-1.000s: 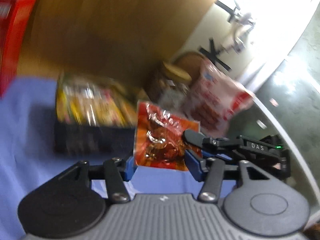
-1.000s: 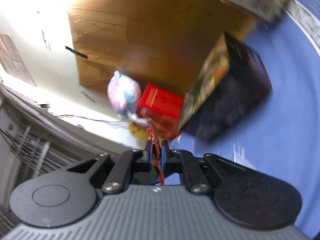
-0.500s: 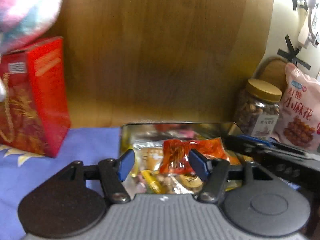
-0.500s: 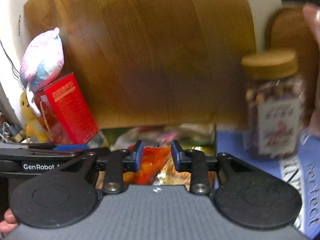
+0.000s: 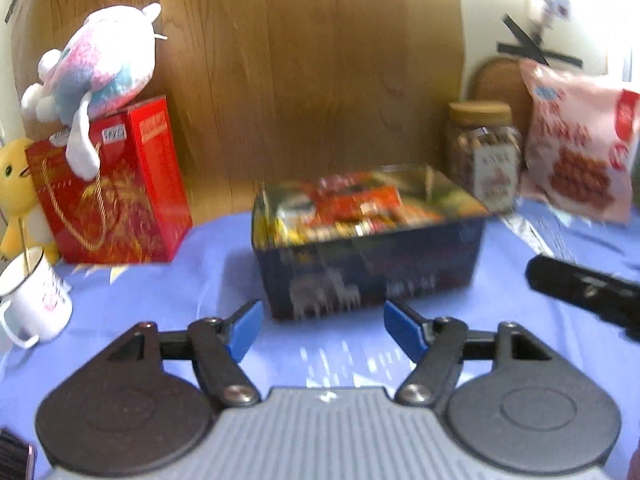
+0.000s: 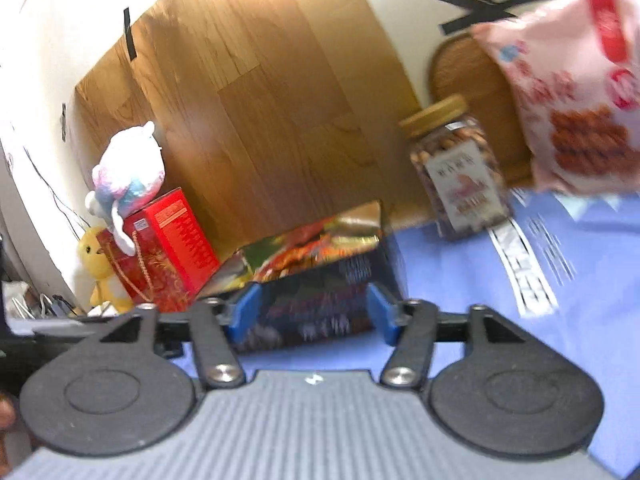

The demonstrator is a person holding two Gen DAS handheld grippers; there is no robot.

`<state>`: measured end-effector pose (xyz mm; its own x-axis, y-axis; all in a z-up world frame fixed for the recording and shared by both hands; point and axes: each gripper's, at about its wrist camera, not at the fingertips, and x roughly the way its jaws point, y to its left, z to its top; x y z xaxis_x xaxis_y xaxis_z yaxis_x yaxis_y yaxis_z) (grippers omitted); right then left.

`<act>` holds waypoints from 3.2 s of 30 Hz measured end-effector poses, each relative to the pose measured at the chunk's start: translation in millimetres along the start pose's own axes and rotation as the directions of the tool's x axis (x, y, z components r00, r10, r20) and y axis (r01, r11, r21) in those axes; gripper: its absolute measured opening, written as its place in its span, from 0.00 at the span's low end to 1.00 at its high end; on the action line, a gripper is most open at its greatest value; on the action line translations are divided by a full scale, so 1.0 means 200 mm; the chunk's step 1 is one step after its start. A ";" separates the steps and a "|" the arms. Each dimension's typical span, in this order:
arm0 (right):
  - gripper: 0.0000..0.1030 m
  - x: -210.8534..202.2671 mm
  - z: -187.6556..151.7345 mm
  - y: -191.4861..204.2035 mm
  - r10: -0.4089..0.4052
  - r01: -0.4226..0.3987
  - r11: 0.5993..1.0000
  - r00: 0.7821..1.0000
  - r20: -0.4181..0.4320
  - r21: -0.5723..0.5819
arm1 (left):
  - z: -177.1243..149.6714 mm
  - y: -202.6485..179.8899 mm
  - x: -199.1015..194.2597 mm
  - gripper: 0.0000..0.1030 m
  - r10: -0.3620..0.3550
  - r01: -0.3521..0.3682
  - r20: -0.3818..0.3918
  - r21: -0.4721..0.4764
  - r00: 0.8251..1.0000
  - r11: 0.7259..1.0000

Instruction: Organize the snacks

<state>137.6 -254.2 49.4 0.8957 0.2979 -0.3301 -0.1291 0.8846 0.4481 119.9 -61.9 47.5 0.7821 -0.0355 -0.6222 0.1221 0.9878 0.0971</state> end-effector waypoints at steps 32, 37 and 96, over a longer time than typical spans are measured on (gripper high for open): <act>1.00 -0.39 -0.23 0.10 0.117 -0.112 0.973 0.993 -0.011 0.204 | -0.27 0.00 -0.28 1.00 0.144 -0.144 -0.005 0.005 0.990 0.990; 1.00 -0.39 -0.23 0.10 0.120 -0.115 0.972 0.993 -0.012 0.204 | -0.27 0.03 -0.27 1.00 0.140 -0.140 -0.016 -0.013 0.990 0.990; 1.00 -0.38 -0.24 0.10 0.135 -0.130 0.966 0.991 -0.008 0.223 | -0.32 0.03 -0.26 1.00 0.242 -0.239 -0.055 0.058 0.969 0.969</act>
<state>47.0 -241.2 43.5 0.8667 0.4173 -0.2732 -0.1458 0.7358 0.6613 41.4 -43.6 30.4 0.7533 0.2133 -0.6221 -0.0329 0.9570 0.2883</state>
